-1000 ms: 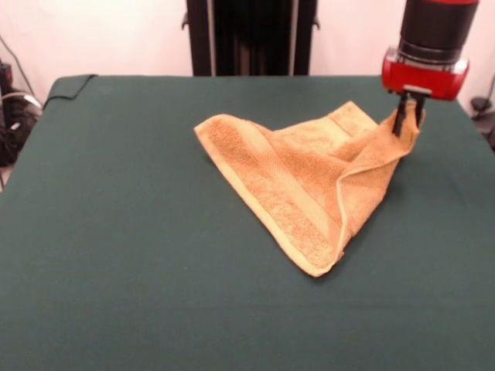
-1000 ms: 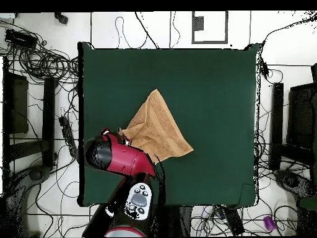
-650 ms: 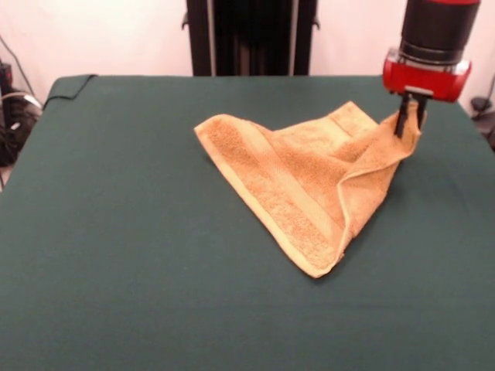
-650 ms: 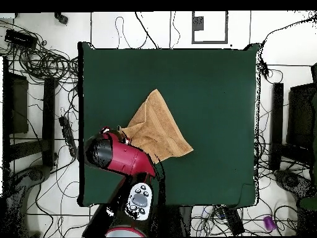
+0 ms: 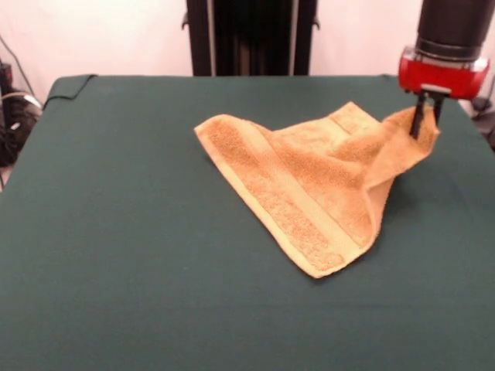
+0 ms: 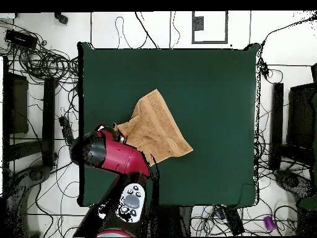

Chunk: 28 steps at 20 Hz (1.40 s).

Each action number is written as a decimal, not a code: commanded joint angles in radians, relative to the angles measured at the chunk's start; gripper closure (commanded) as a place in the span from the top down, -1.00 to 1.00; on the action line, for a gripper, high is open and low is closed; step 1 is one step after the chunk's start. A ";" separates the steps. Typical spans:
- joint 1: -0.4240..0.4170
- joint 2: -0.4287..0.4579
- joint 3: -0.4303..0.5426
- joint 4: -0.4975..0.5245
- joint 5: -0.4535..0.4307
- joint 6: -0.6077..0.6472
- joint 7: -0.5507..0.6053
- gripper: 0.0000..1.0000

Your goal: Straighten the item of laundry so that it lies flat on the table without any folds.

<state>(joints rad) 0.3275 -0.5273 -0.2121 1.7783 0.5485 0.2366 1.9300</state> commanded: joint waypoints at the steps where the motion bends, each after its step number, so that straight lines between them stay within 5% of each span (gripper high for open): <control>1: 0.065 0.017 -0.002 -0.101 0.065 0.183 0.336 -1.00; 11: 0.054 -0.038 -0.041 -0.148 0.003 0.356 0.308 -1.00; 23: 0.006 -0.001 0.039 -0.106 0.027 0.156 0.251 -1.00; 24: 0.006 0.000 0.040 -0.101 0.029 0.137 0.257 1.00; 28: 0.001 0.002 0.047 -0.098 0.021 0.122 0.247 1.00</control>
<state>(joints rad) 0.3340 -0.5695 -0.2732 1.6704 0.5427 0.4146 1.9645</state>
